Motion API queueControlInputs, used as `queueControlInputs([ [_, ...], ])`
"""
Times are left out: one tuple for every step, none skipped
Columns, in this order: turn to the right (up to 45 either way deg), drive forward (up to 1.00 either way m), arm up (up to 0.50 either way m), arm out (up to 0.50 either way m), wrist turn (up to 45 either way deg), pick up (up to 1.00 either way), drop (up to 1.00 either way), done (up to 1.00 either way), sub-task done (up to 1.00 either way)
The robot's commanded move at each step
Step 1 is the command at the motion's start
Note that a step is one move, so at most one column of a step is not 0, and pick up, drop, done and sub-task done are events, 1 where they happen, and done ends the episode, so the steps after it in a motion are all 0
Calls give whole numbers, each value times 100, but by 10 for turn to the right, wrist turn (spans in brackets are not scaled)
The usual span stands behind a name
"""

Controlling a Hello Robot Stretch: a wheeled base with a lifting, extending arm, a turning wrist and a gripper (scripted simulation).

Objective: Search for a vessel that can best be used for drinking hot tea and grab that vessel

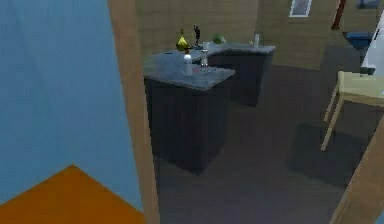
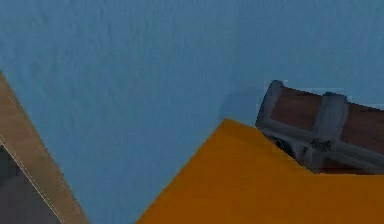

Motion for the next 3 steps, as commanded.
queueControlInputs([
  [60,0,0,0,0,0,0,0,0],
  [0,100,0,0,0,0,0,0,0],
  [300,0,0,0,0,0,0,0,0],
])
